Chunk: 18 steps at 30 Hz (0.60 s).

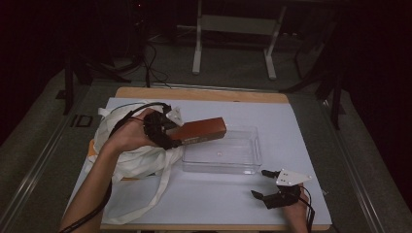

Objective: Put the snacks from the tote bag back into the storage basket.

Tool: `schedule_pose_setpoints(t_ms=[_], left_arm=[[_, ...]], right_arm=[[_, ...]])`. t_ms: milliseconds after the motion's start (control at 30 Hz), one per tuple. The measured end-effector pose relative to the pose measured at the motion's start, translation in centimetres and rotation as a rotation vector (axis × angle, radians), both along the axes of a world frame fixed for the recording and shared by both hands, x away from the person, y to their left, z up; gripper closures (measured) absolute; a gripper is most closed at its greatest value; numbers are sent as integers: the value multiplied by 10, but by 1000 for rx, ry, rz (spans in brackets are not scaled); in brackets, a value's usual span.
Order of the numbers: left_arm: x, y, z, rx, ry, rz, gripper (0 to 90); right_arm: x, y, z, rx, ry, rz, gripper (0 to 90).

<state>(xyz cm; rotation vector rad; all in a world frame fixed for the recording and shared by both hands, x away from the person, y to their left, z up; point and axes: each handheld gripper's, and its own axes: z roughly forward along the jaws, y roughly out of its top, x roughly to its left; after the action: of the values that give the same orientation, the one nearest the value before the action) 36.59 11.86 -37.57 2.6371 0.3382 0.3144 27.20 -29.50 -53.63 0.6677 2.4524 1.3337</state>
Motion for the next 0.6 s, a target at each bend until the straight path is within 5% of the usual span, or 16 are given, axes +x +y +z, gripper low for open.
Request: schedule_pose_setpoints(t_ms=[600], left_arm=[[4,-14,-4,-7,6,-35,437]], right_arm=[[0,0,0,0,-1,0,144]])
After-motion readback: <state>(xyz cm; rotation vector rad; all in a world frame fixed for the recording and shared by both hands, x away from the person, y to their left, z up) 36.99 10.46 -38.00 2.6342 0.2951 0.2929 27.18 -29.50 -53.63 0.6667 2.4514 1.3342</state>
